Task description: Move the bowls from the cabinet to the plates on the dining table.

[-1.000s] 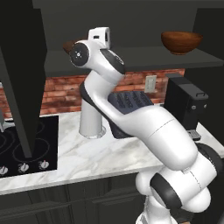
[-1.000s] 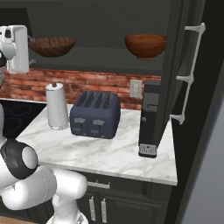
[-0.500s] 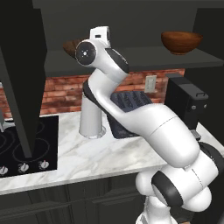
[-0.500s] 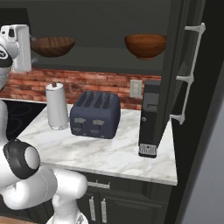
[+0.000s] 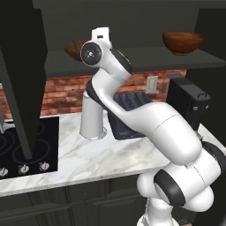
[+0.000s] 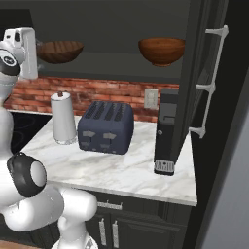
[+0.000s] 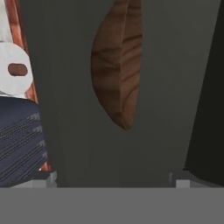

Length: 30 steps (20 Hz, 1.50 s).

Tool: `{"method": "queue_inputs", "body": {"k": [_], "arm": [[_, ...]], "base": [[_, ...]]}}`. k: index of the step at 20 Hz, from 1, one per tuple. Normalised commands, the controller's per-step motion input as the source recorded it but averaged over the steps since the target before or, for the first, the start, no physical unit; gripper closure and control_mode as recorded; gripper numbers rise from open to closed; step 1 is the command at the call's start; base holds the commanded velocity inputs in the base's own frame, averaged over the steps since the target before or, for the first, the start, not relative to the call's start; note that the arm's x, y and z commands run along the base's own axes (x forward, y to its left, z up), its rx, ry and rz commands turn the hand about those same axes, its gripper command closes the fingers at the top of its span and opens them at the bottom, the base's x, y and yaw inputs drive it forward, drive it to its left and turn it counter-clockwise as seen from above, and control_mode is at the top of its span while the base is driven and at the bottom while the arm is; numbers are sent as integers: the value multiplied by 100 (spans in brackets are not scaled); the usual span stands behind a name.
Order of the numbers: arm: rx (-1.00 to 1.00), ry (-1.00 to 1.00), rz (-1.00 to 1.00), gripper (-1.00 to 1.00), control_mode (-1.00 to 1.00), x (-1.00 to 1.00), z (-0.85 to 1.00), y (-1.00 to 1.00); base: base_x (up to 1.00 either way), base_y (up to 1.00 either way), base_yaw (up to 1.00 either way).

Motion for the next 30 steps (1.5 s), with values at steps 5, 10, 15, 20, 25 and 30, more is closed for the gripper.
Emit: {"method": "queue_inputs", "body": {"k": [5,10,15,20,25,30], "arm": [[0,0,3,-100,-100,13,-16,0],[0,0,0,-100,-100,23,-9,0],[0,0,0,-100,-100,33,-7,0],[0,0,0,-100,-100,42,-14,0],[0,0,0,-100,-100,43,-15,1],[0,0,0,-100,-100,39,-4,12]], "base": [[0,0,0],[0,0,0],[0,0,0],[0,0,0],[0,0,0],[0,0,0]]}}
